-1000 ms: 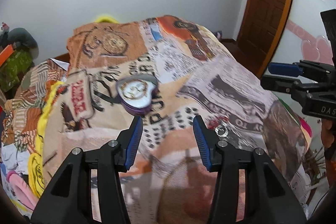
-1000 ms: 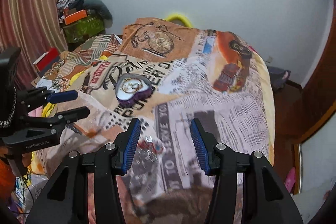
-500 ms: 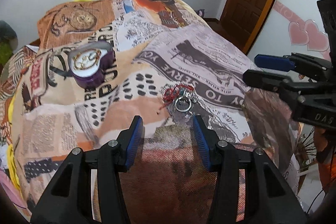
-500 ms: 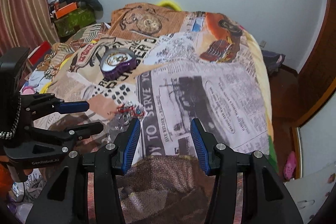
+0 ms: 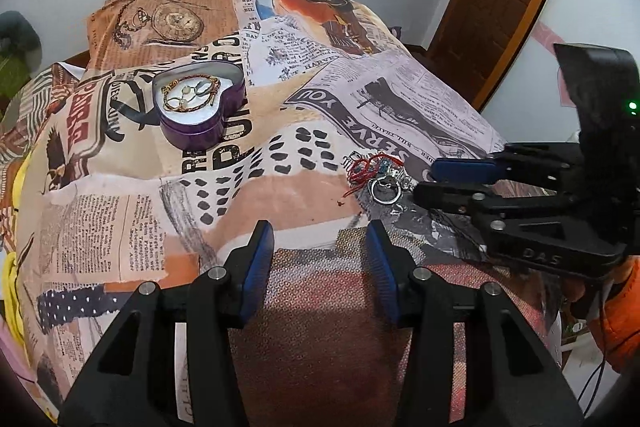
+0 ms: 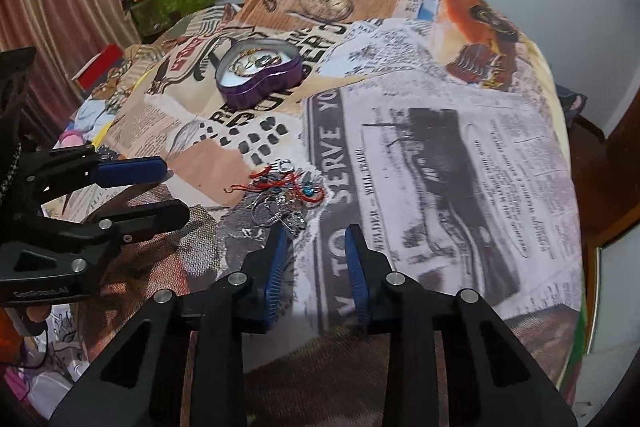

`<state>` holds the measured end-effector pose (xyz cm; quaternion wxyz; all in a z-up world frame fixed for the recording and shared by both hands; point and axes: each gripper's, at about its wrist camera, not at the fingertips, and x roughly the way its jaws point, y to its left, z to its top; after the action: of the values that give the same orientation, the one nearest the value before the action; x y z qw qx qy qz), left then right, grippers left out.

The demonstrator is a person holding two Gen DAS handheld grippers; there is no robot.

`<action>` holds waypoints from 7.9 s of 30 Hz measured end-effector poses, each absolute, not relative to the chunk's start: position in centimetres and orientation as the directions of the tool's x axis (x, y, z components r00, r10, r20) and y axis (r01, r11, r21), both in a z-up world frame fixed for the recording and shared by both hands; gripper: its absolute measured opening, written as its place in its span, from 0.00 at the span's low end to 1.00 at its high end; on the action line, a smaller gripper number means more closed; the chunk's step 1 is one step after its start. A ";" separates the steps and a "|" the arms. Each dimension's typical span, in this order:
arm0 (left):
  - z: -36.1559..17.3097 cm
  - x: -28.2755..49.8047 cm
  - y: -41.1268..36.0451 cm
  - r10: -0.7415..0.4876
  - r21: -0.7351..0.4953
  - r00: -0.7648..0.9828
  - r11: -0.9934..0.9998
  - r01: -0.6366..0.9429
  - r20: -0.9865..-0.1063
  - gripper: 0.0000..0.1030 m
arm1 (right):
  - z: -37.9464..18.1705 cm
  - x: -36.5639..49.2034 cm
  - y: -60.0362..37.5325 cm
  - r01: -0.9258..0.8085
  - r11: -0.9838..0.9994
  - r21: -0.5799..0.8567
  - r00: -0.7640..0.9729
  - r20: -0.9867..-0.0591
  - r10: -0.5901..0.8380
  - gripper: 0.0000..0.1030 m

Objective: Organize jewelry
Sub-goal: 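Return to the pile and close the right gripper on the red-corded charm, then grasp a silver ring with the left gripper while the right gripper holds the charm, then carry the charm and ring with both grippers over the purple heart tin, then open both grippers to drop the items into the tin, then move both grippers back to the remaining jewelry on the bed, then grasp a red-corded charm with the left gripper while the right gripper grasps a silver ring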

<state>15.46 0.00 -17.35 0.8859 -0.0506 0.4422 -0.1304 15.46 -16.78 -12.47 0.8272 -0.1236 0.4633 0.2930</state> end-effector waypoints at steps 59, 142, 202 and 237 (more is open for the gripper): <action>-18.8 20.8 -6.3 -0.314 -0.179 0.524 0.939 0.293 -0.791 0.28 | -11.3 15.9 -21.2 -0.520 0.845 0.123 0.461 -0.792 0.400 0.09; -18.7 28.5 9.3 -0.203 -0.189 0.628 0.978 0.089 -0.752 0.18 | -10.5 27.7 -4.1 -0.690 0.706 0.158 0.327 -0.802 0.499 0.09; -9.4 18.4 7.3 -0.136 -0.114 0.747 0.990 0.081 -0.651 0.35 | -4.4 19.9 -8.6 -0.665 0.746 0.042 0.458 -0.766 0.452 0.19; -18.3 21.8 -4.3 -0.292 -0.167 0.505 0.946 0.278 -0.812 0.26 | -10.9 18.0 -20.4 -0.501 0.860 0.098 0.446 -0.822 0.354 0.35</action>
<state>21.83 -4.29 -18.31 0.8676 -0.0072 0.4693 -0.1643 18.01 -20.43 -10.86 0.8467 -0.0797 0.4617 0.2523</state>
